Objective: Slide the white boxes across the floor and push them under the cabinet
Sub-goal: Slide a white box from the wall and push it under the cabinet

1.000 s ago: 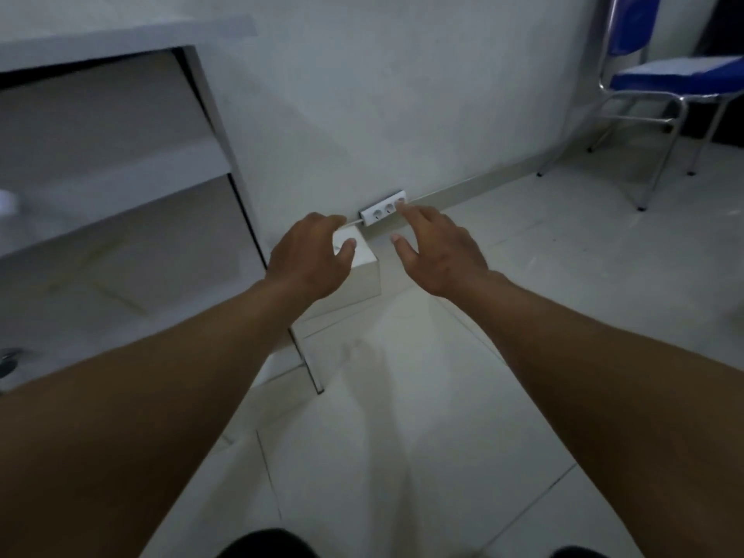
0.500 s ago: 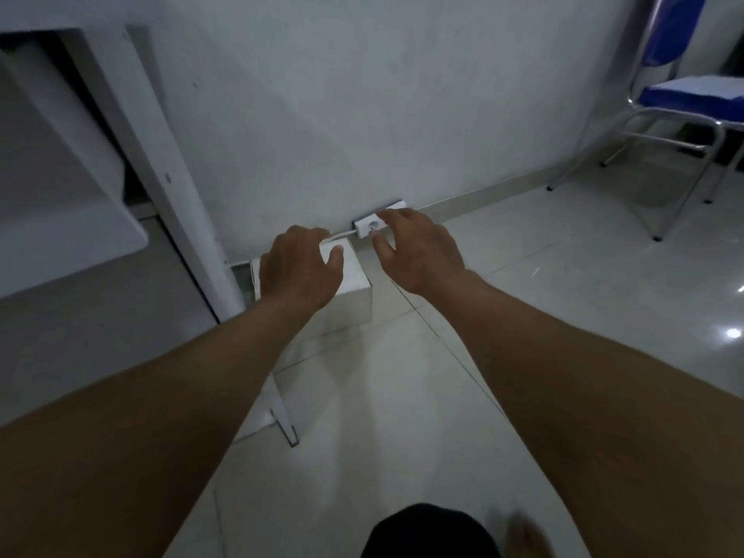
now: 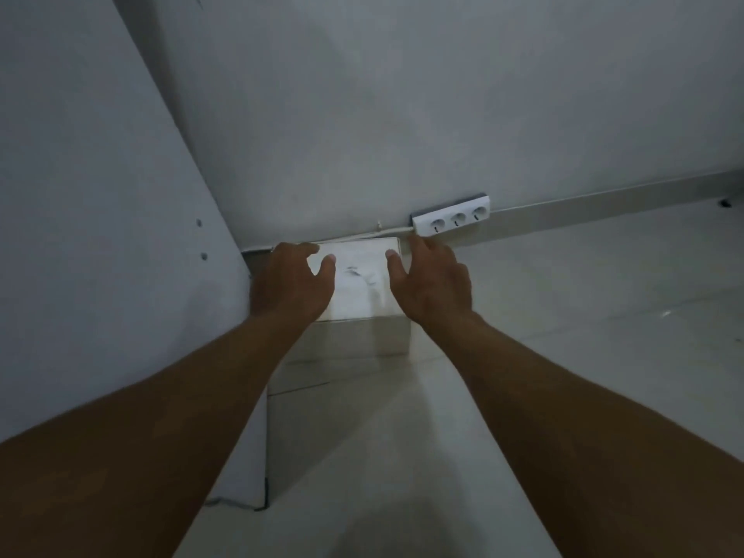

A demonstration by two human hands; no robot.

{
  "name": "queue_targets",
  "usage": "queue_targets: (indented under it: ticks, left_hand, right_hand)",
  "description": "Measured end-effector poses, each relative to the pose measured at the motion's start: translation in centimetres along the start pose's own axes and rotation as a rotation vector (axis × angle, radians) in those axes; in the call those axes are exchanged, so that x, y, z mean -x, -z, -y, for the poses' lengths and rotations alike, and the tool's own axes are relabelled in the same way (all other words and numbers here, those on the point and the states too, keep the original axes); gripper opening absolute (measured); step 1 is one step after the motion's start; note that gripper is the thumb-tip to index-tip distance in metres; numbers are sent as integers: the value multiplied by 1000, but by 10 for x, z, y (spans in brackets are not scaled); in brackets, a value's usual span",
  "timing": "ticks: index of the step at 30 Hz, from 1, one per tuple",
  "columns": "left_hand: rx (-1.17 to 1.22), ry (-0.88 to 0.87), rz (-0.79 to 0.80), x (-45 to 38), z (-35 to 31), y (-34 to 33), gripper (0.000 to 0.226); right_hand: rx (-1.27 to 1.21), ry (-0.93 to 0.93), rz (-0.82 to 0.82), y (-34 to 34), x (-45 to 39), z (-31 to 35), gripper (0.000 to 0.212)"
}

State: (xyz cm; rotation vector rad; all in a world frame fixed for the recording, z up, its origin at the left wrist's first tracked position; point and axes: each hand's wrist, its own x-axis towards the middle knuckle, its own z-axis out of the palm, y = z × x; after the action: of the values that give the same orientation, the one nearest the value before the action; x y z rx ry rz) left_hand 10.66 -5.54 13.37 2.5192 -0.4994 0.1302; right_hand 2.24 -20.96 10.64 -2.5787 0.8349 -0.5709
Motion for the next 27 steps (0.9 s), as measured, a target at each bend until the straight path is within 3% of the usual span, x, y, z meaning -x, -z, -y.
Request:
queue_targets:
  ticks: [11,20,22,27]
  left_hand:
    - [-165,139,29,-78,85,-108,54]
    - [-156,369,59,-97,130,-134,81]
    - [-95,458,74,-99,136,-136,87]
    - [-84,486,39,-96,136,-138,92]
  right_hand:
    - [-72,-77,58,-132,-57,-44,66]
    - [-186,-214,207,-172,-65,-53,98]
    - [-217,-229,217,-177,-68,-54,100]
    - [-267,-229,222,-180,-70,-58,103]
